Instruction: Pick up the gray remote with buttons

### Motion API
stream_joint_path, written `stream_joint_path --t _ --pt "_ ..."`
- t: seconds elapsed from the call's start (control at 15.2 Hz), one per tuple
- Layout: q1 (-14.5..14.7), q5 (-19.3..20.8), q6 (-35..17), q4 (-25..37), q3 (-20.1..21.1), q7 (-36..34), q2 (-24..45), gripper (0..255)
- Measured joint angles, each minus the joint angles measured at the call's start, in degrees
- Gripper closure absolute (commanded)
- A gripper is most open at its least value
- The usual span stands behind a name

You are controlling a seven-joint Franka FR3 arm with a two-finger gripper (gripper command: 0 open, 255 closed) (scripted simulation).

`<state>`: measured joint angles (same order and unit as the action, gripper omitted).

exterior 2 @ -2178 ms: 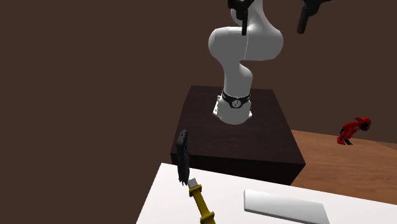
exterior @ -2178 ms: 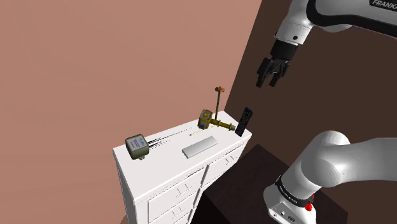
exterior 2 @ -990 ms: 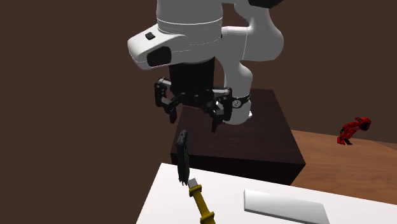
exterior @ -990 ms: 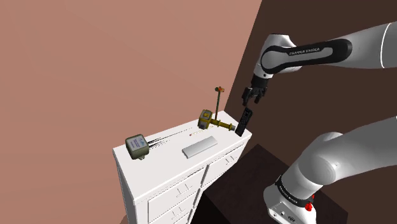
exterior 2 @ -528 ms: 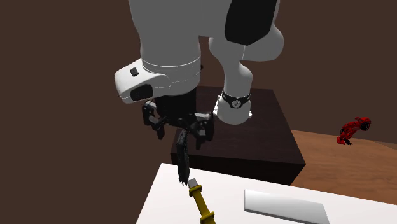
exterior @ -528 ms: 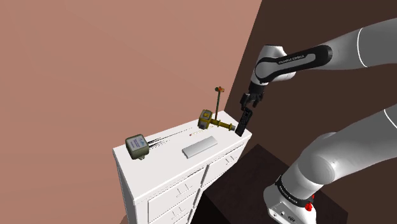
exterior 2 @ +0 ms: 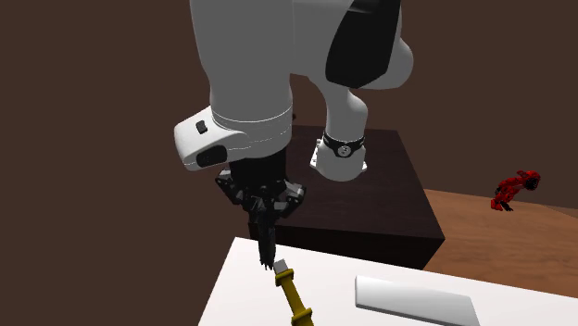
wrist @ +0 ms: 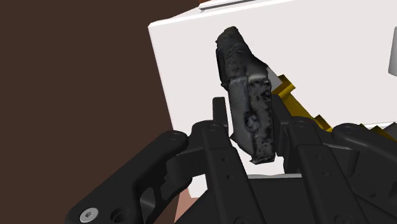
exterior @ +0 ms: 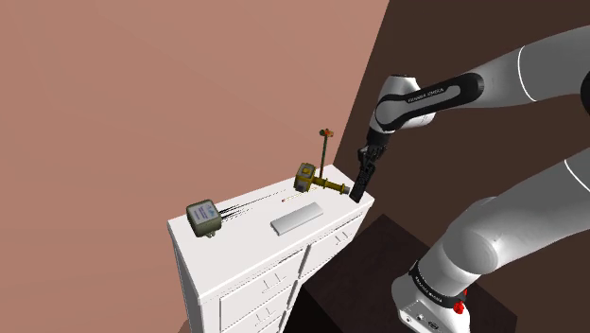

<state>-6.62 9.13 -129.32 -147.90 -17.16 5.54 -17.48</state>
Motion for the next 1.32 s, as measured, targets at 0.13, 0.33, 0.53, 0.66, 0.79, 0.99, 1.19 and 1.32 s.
stream_joint_path --t 0.13,0.33,0.53,0.66,0.79,0.99,1.19,1.32 --pt "0.01 -0.01 -0.03 -0.01 0.01 0.00 -0.02 255" --pt "0.01 -0.02 -0.04 0.00 0.01 0.00 -0.01 255" --pt "-0.03 0.04 0.33 0.05 0.05 -0.03 -0.30 255" --pt "-0.13 0.14 1.71 0.59 0.13 0.01 -1.13 255" --pt "-0.05 0.07 3.48 1.58 0.41 -0.14 -1.92 255" --pt "-0.20 0.19 6.22 2.81 0.61 -0.04 -3.46 255" --pt "-0.11 0.08 8.72 4.26 1.00 -0.20 -4.50 255" --pt "-0.08 0.03 10.40 5.25 1.22 -0.26 -5.20 255"
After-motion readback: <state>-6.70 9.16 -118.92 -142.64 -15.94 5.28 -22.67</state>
